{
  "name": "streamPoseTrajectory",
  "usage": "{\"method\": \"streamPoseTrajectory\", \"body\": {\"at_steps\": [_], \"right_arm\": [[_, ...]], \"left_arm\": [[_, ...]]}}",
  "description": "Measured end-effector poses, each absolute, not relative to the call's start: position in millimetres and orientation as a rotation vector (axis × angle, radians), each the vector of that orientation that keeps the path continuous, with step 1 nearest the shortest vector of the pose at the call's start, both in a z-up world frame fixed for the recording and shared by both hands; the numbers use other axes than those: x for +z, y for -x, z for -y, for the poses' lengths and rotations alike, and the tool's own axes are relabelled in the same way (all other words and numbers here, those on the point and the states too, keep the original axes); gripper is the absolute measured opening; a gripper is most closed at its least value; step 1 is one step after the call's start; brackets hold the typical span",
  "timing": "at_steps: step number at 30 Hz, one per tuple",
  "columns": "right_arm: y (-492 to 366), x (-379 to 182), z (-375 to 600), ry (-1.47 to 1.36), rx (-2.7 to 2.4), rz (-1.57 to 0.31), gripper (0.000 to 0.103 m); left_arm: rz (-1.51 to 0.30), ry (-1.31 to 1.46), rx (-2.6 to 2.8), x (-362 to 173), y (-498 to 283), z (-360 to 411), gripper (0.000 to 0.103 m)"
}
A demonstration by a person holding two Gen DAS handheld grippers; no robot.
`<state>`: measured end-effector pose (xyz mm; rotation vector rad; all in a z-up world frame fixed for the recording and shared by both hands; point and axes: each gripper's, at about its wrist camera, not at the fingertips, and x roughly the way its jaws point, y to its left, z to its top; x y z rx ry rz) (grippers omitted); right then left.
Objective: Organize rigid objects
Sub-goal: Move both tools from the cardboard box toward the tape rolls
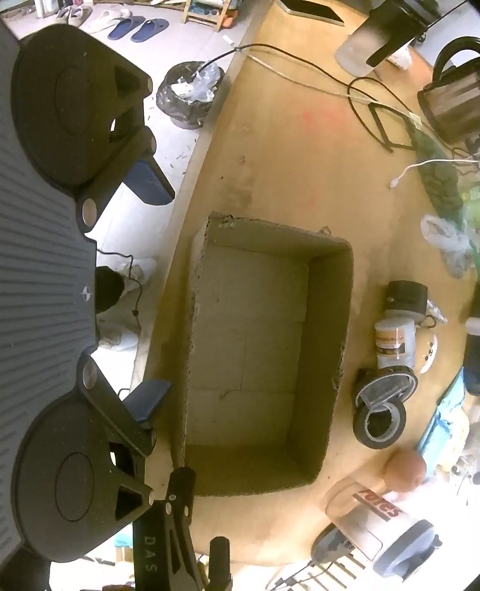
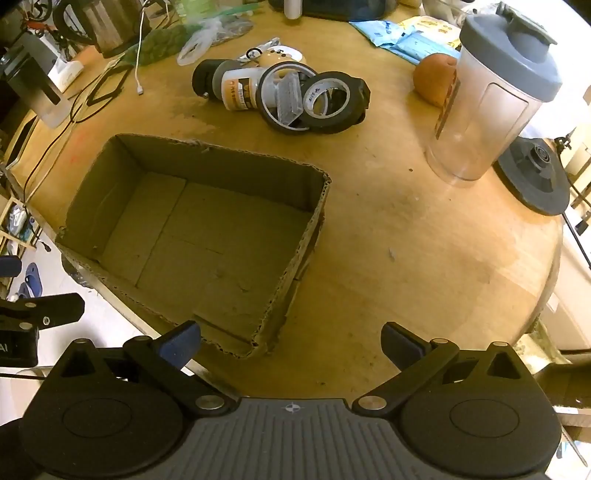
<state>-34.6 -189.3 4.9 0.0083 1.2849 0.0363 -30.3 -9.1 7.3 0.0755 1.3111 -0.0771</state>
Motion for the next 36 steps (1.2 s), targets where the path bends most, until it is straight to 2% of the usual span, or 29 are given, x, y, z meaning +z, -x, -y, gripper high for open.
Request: {"method": "streamPoseTrajectory", "body": {"at_steps": [36], "right_arm": [[0,-2,174,-0.030,-0.011,-1.278,0.103]], "left_arm": [[-1.283,-0.132,-0.159,6,-16,-3,0.102]]}}
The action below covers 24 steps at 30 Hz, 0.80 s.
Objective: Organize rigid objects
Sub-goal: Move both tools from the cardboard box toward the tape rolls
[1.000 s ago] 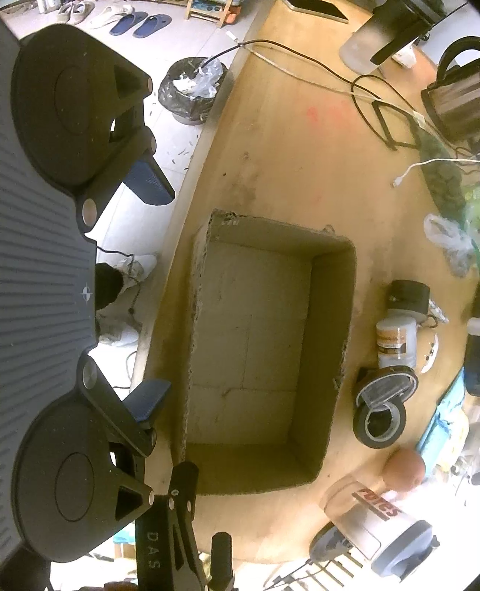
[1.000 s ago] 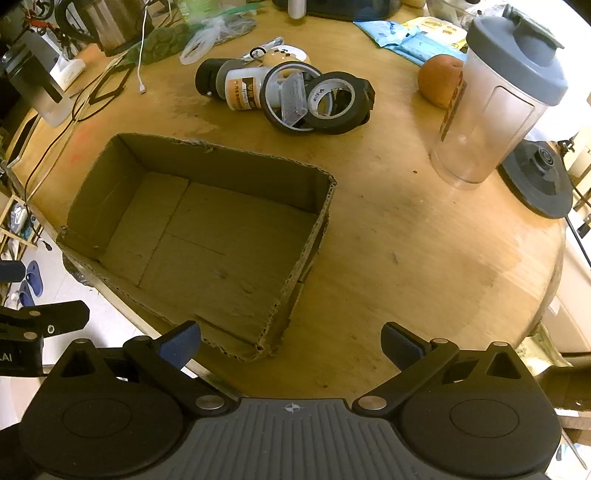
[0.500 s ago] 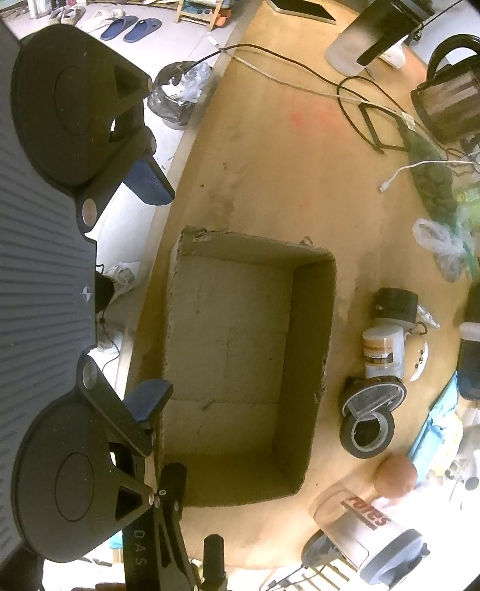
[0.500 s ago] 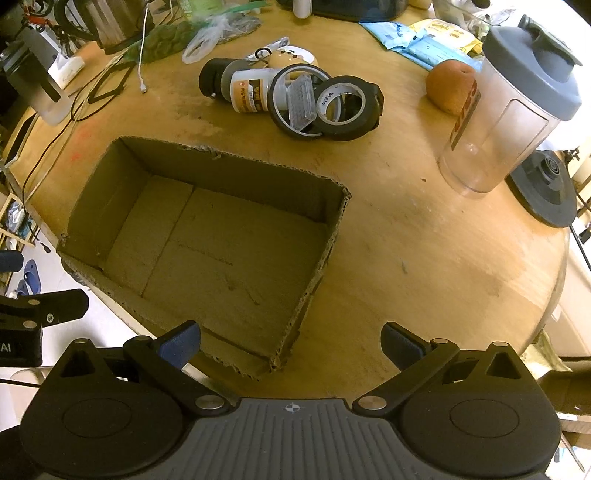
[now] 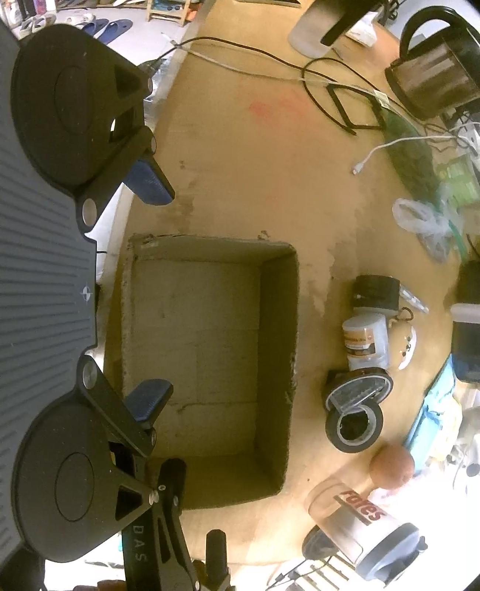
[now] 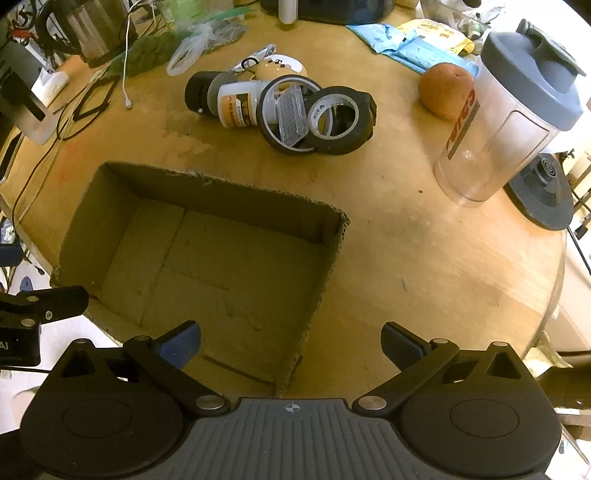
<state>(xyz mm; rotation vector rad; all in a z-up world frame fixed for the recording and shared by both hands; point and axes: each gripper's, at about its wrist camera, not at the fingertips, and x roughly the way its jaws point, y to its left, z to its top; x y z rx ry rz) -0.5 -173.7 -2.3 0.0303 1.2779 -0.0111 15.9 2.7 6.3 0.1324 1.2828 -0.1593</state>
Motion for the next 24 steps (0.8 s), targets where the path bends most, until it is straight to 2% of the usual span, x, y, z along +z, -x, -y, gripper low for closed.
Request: {"method": "streamPoseTrajectory", "body": {"at_steps": [24], "right_arm": [[-46,8,211,-0.131,-0.085,-1.198,0.103]], "left_arm": [[-1.236,-0.118,-0.194,11,-53,-25,0.102]]}}
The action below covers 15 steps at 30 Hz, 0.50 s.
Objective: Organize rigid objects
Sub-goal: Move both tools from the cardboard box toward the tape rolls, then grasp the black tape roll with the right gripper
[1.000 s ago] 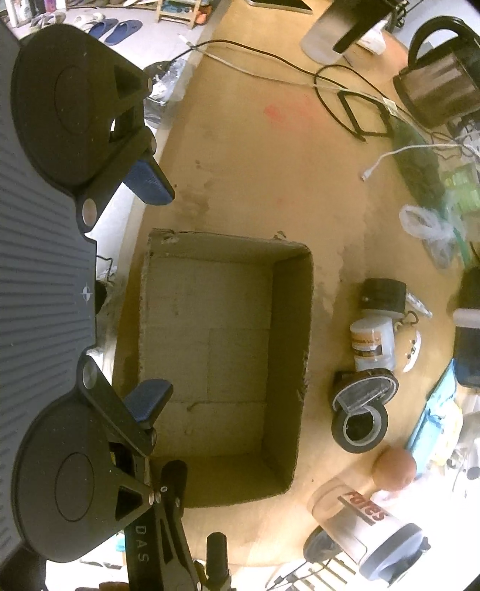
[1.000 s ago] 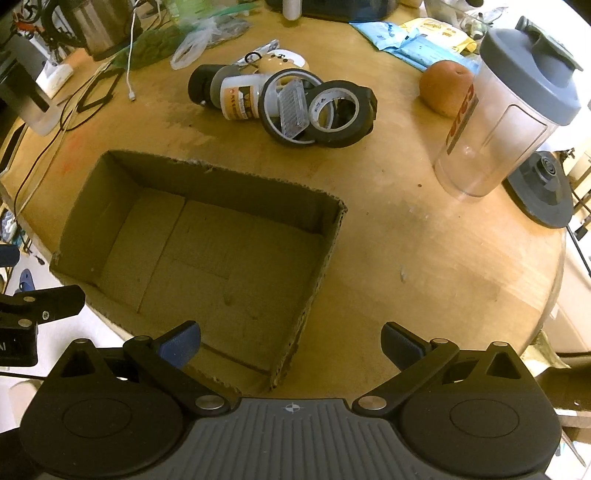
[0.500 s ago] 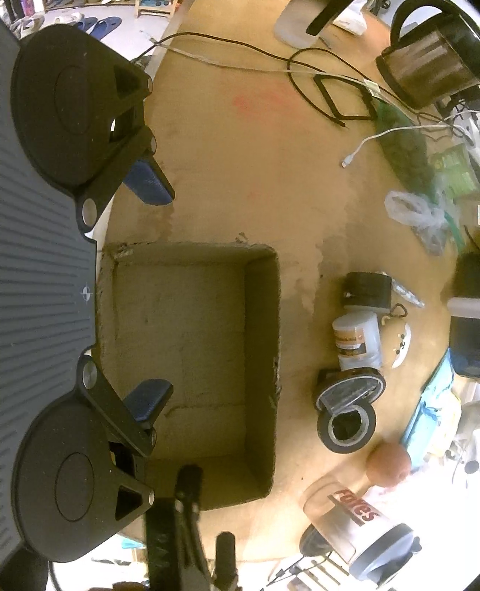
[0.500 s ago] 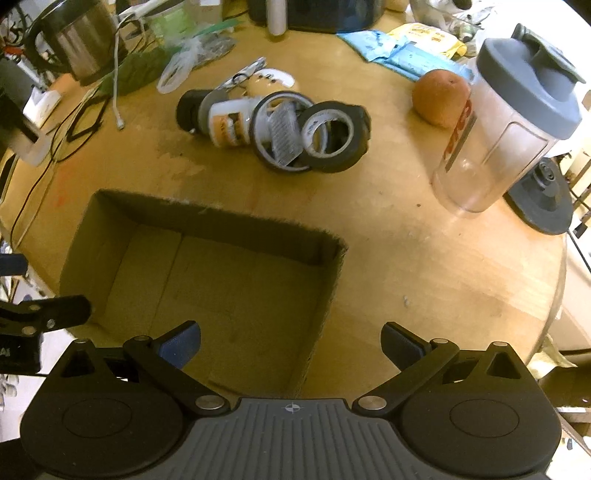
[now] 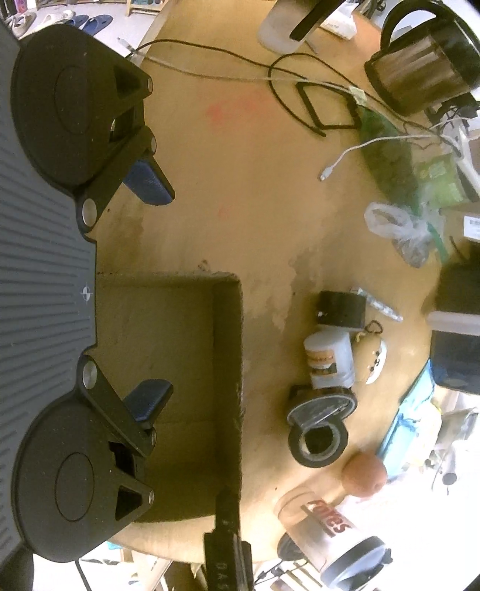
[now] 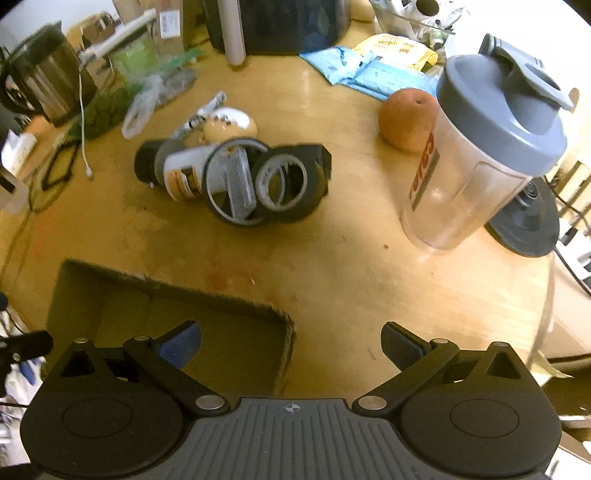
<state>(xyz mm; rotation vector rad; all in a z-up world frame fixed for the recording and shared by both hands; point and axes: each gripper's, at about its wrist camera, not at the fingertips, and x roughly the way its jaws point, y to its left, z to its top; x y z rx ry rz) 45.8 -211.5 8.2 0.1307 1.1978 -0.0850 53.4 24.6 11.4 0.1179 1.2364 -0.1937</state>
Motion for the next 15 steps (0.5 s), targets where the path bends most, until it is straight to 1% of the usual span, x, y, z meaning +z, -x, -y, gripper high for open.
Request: {"method": "streamPoseTrajectory", "body": {"at_steps": [15], "right_arm": [[-83,10,204,0.031,-0.040,-1.048,0.102]], "left_arm": [[-1.247,-0.047,-0.160,8,-50,-42,0.102]]}}
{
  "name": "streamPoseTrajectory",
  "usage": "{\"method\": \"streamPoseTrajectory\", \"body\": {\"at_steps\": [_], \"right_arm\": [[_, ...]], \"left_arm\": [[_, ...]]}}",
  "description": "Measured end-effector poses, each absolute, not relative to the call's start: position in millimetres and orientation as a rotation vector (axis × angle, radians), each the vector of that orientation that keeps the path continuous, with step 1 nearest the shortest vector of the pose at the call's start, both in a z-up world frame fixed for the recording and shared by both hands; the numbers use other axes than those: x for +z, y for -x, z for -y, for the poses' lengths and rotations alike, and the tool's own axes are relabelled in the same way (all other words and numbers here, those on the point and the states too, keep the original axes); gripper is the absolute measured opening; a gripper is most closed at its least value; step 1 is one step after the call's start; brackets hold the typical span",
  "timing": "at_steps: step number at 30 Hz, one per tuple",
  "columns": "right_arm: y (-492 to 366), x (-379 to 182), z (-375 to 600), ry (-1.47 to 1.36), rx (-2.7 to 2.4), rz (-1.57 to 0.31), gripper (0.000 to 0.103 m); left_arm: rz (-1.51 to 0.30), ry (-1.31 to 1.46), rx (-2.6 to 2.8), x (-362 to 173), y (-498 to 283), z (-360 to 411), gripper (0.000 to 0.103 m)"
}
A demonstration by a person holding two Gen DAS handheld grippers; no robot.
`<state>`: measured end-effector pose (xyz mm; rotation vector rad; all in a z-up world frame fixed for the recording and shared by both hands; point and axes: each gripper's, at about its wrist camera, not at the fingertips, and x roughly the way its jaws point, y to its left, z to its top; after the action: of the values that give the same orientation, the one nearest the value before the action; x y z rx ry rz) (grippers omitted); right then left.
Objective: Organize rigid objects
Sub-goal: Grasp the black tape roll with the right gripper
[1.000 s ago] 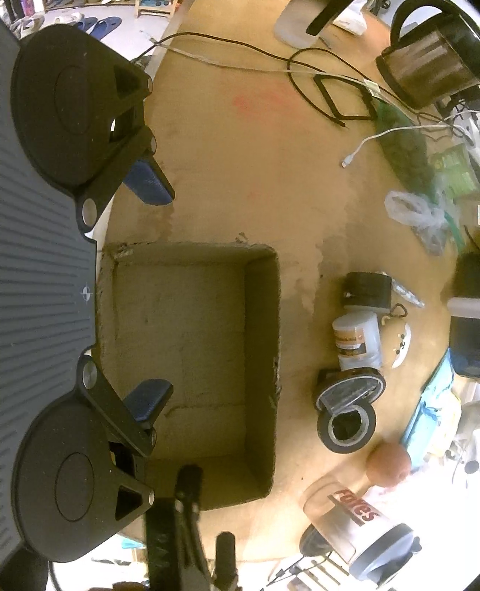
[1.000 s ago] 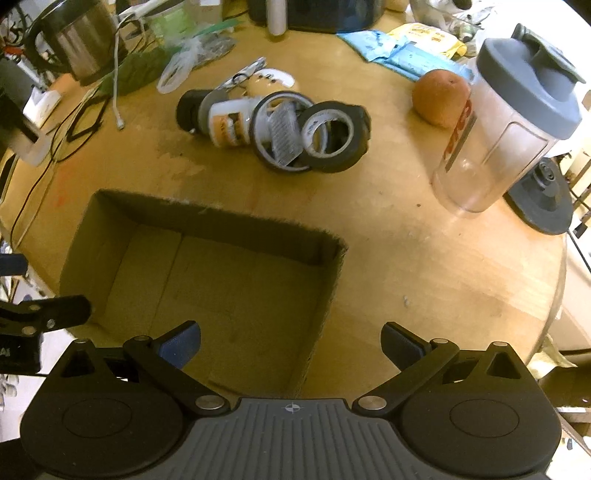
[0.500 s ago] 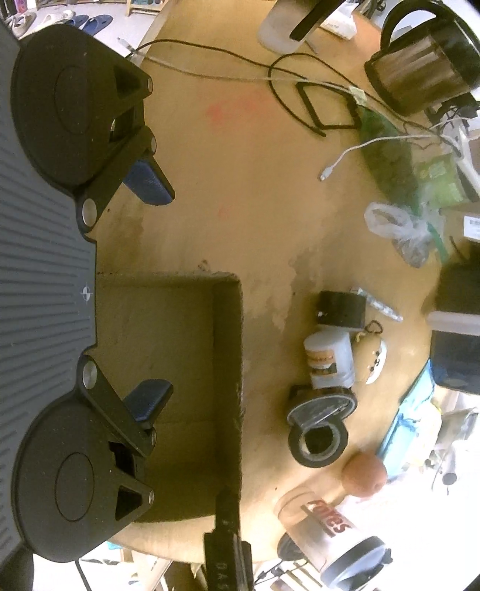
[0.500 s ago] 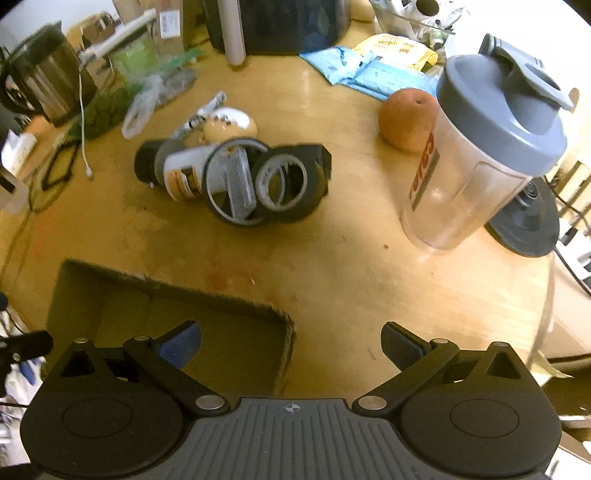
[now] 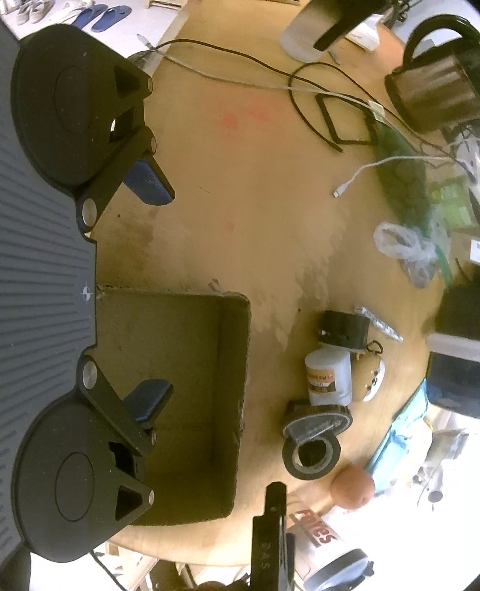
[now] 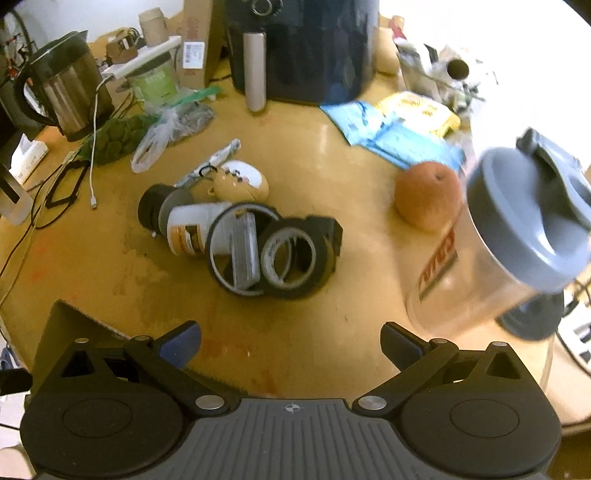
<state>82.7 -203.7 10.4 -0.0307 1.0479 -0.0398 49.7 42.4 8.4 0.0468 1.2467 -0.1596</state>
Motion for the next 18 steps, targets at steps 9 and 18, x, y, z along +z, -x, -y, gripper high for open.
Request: {"method": "streamPoseTrajectory", "body": {"at_steps": [9,18], "right_arm": [[-101,-5,186,0.266,-0.030,-0.976,0.079],[-124,-25,186,0.357,-0.057,-0.943,0.049]], "left_arm": [[-1.262,-0.002,-0.105,5,-42,-56,0.102],[-1.275,0.033,-0.047,4,-34,-70,0.102]]}}
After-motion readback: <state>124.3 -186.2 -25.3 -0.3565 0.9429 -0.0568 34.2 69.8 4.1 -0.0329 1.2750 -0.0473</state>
